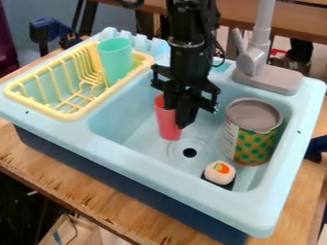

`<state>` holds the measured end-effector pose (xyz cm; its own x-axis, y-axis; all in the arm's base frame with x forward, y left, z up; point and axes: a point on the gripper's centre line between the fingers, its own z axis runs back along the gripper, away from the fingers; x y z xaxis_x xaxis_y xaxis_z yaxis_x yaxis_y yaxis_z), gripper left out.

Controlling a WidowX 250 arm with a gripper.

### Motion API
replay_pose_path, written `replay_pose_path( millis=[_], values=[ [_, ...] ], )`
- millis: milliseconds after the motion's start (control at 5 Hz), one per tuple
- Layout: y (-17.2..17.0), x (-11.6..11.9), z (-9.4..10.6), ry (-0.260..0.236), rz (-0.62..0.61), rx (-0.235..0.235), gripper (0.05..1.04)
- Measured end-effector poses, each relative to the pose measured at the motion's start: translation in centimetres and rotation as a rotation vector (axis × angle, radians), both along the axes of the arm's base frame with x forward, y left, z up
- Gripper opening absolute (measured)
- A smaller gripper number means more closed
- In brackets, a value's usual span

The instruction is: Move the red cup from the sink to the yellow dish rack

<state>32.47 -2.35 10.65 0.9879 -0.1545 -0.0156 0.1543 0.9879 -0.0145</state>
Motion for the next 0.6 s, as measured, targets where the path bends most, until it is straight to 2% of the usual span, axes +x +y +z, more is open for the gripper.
replay_pose_path(
  millis=[200, 400, 600],
  values=[
    [0.3, -0.5, 0.2, 0.037, -0.017, -0.026, 0.101],
    [1.1, -1.8, 3.1, 0.046, -0.025, -0.058, 0.096],
    [2.3, -3.2, 8.5, -0.039, -0.007, -0.059, 0.096]
  ],
)
